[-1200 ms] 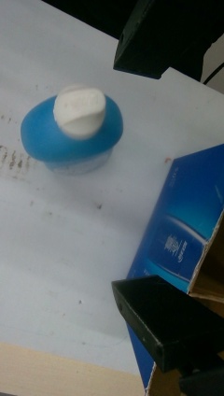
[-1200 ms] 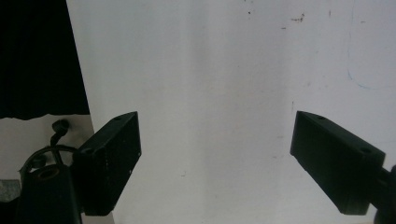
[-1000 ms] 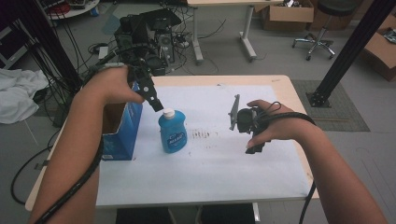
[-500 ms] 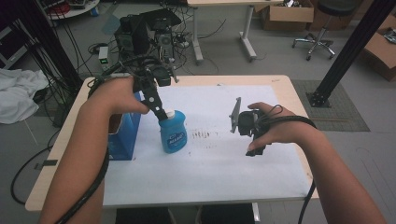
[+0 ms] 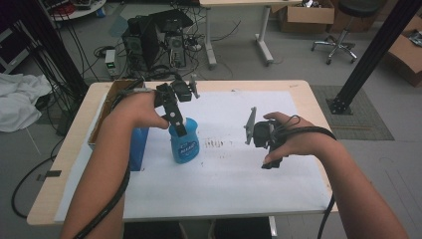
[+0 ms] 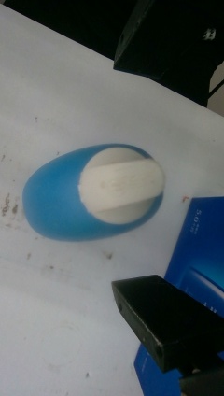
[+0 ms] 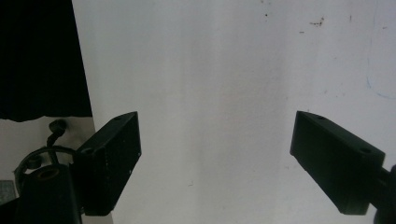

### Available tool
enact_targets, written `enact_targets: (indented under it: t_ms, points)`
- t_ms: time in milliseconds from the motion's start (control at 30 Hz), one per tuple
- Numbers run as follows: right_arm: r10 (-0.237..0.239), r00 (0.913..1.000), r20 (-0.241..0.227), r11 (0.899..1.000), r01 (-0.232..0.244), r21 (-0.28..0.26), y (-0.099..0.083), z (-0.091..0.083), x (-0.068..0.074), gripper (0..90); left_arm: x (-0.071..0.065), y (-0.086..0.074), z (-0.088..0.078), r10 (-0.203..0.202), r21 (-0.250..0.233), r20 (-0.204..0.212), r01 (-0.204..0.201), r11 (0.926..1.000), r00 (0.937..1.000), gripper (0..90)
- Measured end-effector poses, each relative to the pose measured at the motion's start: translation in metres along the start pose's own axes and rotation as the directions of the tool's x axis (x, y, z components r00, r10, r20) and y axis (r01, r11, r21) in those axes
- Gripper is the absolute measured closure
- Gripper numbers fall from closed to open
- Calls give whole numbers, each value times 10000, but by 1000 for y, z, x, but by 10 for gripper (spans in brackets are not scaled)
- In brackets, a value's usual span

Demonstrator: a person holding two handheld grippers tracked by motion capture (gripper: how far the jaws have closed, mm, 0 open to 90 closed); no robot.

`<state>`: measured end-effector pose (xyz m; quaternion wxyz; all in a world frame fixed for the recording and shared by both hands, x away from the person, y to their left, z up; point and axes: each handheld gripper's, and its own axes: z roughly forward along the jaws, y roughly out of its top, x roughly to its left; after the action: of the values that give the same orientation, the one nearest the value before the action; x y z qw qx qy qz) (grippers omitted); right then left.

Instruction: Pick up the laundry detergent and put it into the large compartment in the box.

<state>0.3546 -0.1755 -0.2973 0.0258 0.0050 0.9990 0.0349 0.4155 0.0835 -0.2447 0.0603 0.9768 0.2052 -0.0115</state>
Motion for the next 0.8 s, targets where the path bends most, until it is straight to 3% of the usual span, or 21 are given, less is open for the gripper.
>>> enact_targets:
  t_ms: [333,800]
  points:
    - [-22,10000,0,10000,22,52,1,2,-1,166,2,4,17,-88,21,227,87,10000,9997,1]
    - [-64,10000,-61,10000,64,-9,2,8,-1,166,3,9,34,-227,190,205,223,9996,9995,1]
